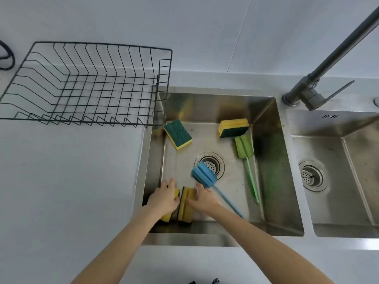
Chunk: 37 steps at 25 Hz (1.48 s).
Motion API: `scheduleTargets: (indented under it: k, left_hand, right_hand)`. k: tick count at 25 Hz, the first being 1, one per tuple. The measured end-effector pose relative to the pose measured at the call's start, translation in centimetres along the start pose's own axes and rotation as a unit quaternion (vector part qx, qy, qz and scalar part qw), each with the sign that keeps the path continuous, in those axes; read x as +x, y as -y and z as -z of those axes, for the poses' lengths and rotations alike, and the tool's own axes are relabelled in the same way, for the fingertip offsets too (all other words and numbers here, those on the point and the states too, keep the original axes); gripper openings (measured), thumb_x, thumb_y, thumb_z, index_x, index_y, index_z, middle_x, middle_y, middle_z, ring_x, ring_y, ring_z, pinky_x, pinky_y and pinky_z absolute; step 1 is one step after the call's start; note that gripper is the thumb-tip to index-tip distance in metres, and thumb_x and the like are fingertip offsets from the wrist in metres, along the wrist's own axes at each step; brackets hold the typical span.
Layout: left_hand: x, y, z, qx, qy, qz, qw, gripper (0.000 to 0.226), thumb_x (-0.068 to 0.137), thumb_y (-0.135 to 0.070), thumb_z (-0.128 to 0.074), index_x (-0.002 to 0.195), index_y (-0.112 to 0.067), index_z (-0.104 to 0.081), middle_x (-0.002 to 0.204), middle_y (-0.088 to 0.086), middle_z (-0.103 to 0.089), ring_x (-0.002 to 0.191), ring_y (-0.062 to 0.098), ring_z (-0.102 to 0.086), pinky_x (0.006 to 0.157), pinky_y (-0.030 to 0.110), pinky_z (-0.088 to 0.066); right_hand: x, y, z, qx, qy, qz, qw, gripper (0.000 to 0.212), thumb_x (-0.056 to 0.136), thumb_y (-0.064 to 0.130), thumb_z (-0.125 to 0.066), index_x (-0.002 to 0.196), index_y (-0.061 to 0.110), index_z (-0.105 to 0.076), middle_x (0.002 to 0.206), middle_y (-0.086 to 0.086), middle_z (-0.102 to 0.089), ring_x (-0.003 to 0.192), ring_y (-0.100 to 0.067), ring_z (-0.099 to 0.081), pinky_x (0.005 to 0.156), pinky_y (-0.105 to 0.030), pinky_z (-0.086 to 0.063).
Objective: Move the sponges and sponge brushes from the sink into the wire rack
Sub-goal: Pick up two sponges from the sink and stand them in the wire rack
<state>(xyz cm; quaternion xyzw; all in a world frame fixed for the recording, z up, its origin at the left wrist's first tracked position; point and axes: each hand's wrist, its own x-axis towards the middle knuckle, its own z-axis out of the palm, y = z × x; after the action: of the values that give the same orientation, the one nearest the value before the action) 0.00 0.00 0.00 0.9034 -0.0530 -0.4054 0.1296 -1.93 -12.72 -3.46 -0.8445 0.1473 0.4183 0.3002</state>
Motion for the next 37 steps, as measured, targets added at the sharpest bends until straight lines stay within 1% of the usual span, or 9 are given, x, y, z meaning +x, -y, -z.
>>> scheduleTargets:
  k: [3,7,13,19,23,27,31,34,37]
  left_hand:
    - [0.3,0.1,-0.5,-0.004,0.007,0.031,0.999,0.066,0.094,-0.024,-0.041,0.146,-0.01,-0.001,0.151,0.018,-0.023,0.124,0.032,-0.047,0.094,0.036,-0.046]
    - [0.7,0.0,-0.8,-0.016,-0.012,0.042,0.999,0.066,0.092,-0.017,-0.046,0.145,-0.012,-0.007,0.146,0.016,-0.034,0.122,0.03,-0.049,0.094,0.035,-0.046]
    - [1.9,0.2,-1.5,-0.093,0.009,0.053,0.994,0.063,0.09,-0.018,-0.052,0.143,-0.008,-0.019,0.144,0.017,-0.036,0.128,0.032,-0.043,0.102,0.038,-0.041]
    - [2.4,0.0,-1.7,-0.196,0.039,0.069,0.977,0.058,0.087,-0.018,-0.057,0.137,-0.005,-0.032,0.135,0.018,-0.047,0.121,0.029,-0.049,0.097,0.034,-0.045]
    - [3.1,0.3,-1.9,-0.242,0.074,0.082,0.964,0.057,0.084,-0.02,-0.061,0.134,-0.007,-0.037,0.136,0.017,-0.045,0.121,0.03,-0.049,0.1,0.037,-0.046]
    - [3.3,-0.1,-2.0,-0.27,0.102,0.085,0.954,0.044,0.086,-0.015,-0.057,0.127,-0.008,-0.043,0.13,0.015,-0.051,0.119,0.029,-0.051,0.087,0.031,-0.049]
    - [3.4,-0.1,-1.9,-0.261,0.1,0.086,0.956,0.057,0.082,-0.021,-0.063,0.132,-0.009,-0.038,0.135,0.014,-0.048,0.124,0.029,-0.047,0.099,0.038,-0.045]
    - [3.5,-0.2,-1.9,-0.243,0.089,0.093,0.961,0.074,0.073,-0.035,-0.07,0.133,-0.011,-0.035,0.136,0.014,-0.043,0.123,0.03,-0.045,0.103,0.045,-0.044]
    - [3.2,-1.1,-1.7,-0.257,0.058,0.091,0.96,0.076,0.073,-0.039,-0.07,0.133,-0.009,-0.034,0.135,0.015,-0.038,0.123,0.03,-0.044,0.103,0.041,-0.044]
  right_hand:
    - [0.2,0.5,-0.9,-0.008,0.006,-0.017,1.0,0.084,0.084,0.049,-0.055,0.148,0.022,-0.009,0.148,-0.017,-0.032,0.131,-0.033,-0.042,0.105,-0.045,-0.042]
    - [-0.1,1.0,-1.1,-0.037,-0.015,-0.022,0.999,0.08,0.085,0.048,-0.056,0.146,0.02,-0.013,0.145,-0.014,-0.034,0.128,-0.032,-0.045,0.1,-0.043,-0.042]
    - [0.1,-0.3,-0.3,0.052,-0.015,-0.045,0.997,0.075,0.084,0.022,-0.063,0.143,0.013,-0.019,0.142,-0.015,-0.032,0.125,-0.031,-0.045,0.099,-0.039,-0.045]
    - [0.3,-1.9,0.7,0.109,-0.02,-0.05,0.993,0.081,0.083,0.012,-0.063,0.147,0.009,-0.013,0.146,-0.014,-0.034,0.132,-0.029,-0.04,0.106,-0.036,-0.039]
    - [0.4,-2.8,0.7,0.134,-0.028,-0.061,0.989,0.075,0.085,0.016,-0.061,0.146,0.012,-0.017,0.144,-0.013,-0.038,0.13,-0.028,-0.042,0.105,-0.037,-0.041]
    - [0.1,-2.9,0.1,0.146,-0.011,-0.062,0.987,0.082,0.088,0.028,-0.059,0.149,0.017,-0.005,0.15,-0.011,-0.031,0.136,-0.028,-0.036,0.107,-0.039,-0.038]
    - [0.1,-3.0,0.4,0.151,-0.003,-0.085,0.985,0.086,0.086,0.025,-0.063,0.149,0.014,-0.005,0.148,-0.013,-0.034,0.134,-0.029,-0.038,0.107,-0.039,-0.039]
    - [-0.4,-3.0,1.2,0.161,-0.018,-0.105,0.981,0.075,0.087,0.021,-0.062,0.144,0.007,-0.015,0.14,-0.016,-0.043,0.128,-0.029,-0.045,0.101,-0.036,-0.043]
    - [-1.0,-3.0,2.2,0.182,-0.032,-0.11,0.977,0.061,0.089,0.02,-0.059,0.137,0.004,-0.024,0.132,-0.017,-0.049,0.12,-0.029,-0.052,0.09,-0.03,-0.046]
